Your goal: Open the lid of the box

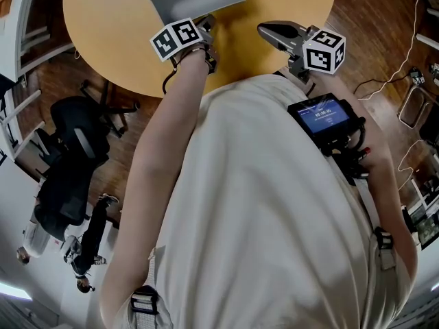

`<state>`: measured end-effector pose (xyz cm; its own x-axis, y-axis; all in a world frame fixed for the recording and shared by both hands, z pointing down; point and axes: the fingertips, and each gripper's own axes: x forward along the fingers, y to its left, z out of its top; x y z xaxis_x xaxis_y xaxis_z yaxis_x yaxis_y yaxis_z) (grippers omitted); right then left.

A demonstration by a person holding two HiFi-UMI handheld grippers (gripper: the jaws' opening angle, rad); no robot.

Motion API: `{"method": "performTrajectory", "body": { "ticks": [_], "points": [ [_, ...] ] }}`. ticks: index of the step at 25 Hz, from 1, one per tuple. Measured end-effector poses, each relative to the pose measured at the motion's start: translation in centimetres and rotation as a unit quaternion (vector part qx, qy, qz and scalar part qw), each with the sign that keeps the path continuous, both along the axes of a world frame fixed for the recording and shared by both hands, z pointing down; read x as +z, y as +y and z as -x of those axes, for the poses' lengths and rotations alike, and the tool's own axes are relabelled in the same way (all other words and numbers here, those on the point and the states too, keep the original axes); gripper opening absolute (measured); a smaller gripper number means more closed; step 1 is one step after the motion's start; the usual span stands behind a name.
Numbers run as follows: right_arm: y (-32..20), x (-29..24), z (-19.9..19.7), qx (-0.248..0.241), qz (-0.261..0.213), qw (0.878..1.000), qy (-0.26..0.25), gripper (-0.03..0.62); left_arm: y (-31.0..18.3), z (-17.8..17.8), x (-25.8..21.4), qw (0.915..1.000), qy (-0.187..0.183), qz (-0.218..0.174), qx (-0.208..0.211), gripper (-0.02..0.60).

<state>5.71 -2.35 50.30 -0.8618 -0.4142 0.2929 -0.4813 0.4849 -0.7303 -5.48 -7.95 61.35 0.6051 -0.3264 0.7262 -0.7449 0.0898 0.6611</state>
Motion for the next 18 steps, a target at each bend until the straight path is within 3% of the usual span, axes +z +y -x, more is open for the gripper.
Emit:
{"method": "performTrajectory", "body": {
  "ticks": [8,11,18],
  "points": [
    [-0.5,-0.1,0.0,-0.001,-0.007,1.0,0.003,0.002,-1.3,0.6,-0.1,0.9999,0.001,-0.015,-0.001,0.075],
    [-0.6,-0.3,0.1,-0.004,-0.012,1.0,0.002,0.002,-1.9,0.7,-0.5,0.9994,0.004,-0.034,-0.004,0.115],
    [0.1,-0.6,-0.1,-0.013,-0.029,0.999,0.0,0.002,0.0,0.6,-3.2,0.9958,0.011,-0.089,0.019,0.12]
  ]
}}
